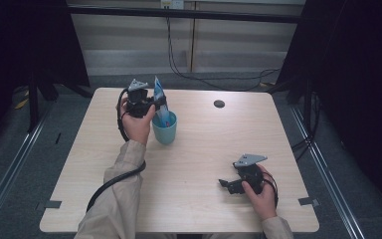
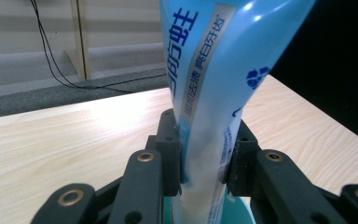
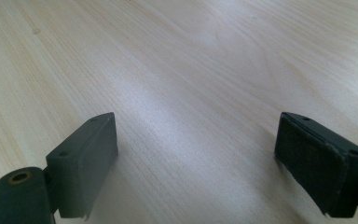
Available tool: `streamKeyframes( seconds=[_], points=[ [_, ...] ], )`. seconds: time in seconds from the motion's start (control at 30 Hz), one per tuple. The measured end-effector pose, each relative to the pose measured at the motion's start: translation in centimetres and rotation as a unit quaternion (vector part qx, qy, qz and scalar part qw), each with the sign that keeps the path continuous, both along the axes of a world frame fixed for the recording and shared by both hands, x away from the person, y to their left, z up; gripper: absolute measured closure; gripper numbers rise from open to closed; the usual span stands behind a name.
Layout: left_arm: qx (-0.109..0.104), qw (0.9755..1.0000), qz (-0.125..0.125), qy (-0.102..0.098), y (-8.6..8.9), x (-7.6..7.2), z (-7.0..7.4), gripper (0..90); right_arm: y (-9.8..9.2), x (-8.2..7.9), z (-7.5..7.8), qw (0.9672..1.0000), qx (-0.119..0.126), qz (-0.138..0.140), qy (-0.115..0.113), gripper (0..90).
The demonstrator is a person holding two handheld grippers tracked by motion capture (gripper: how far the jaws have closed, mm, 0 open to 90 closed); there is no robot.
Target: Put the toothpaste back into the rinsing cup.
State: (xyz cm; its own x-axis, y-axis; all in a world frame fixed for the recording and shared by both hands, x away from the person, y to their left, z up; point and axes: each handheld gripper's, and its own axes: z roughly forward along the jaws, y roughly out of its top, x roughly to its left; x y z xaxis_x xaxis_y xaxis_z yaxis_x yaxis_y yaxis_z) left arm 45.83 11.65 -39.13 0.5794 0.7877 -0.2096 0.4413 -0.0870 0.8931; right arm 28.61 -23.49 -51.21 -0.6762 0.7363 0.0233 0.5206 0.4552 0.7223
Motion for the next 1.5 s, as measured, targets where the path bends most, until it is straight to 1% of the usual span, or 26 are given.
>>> streamKeyframes(
  seconds=[0.13,0.37,0.43,0.5,0.63,0.77,0.87,1.03,1.07,1.27,1.4,1.5],
  points=[
    [-0.005,1.0,0.0,0.003,-0.1,0.0,-0.4,72.0,0.0,0.0,0.0,1.0,0.0,0.0,0.0,12.7],
    [-0.002,1.0,0.001,0.009,-0.5,0.1,-1.0,71.9,0.0,0.0,0.0,1.0,0.0,0.0,0.0,12.7],
    [-0.005,0.9999,0.001,0.012,-0.7,0.0,-1.1,71.9,0.0,0.0,0.0,1.0,0.0,0.0,0.0,12.7],
    [-0.008,0.9999,0.0,0.01,-0.8,0.0,-1.3,71.9,0.0,0.0,0.0,1.0,0.0,0.0,0.0,12.7],
    [-0.012,0.9998,0.002,0.013,-0.9,0.0,-1.6,71.8,0.0,0.0,0.0,1.0,0.0,0.0,0.0,12.7],
    [-0.013,0.9998,0.004,0.017,-0.9,-0.1,-1.9,71.8,0.0,0.0,0.0,1.0,0.0,0.0,0.0,12.7],
    [-0.008,0.9998,0.005,0.018,-0.9,-0.2,-2.1,71.7,0.0,0.0,0.0,1.0,0.0,0.0,0.0,12.7],
    [-0.009,0.9997,0.005,0.021,-0.9,-0.3,-2.5,71.7,0.0,0.0,0.0,1.0,0.0,0.0,0.0,12.7],
    [-0.011,0.9997,0.006,0.021,-0.9,-0.4,-2.6,71.6,0.0,0.0,0.0,1.0,0.0,0.0,0.0,12.7],
    [-0.011,0.9997,0.01,0.018,-0.8,-0.5,-2.6,71.3,0.0,0.0,0.0,1.0,0.0,0.0,0.0,12.6],
    [-0.003,0.9999,0.007,0.014,-0.8,-0.7,-2.6,71.0,0.0,0.0,0.0,1.0,0.0,0.0,0.0,12.7],
    [-0.004,0.9998,0.013,0.016,-0.5,-0.8,-2.6,70.8,0.0,0.0,0.0,1.0,0.0,0.0,0.0,12.7]
  ],
)
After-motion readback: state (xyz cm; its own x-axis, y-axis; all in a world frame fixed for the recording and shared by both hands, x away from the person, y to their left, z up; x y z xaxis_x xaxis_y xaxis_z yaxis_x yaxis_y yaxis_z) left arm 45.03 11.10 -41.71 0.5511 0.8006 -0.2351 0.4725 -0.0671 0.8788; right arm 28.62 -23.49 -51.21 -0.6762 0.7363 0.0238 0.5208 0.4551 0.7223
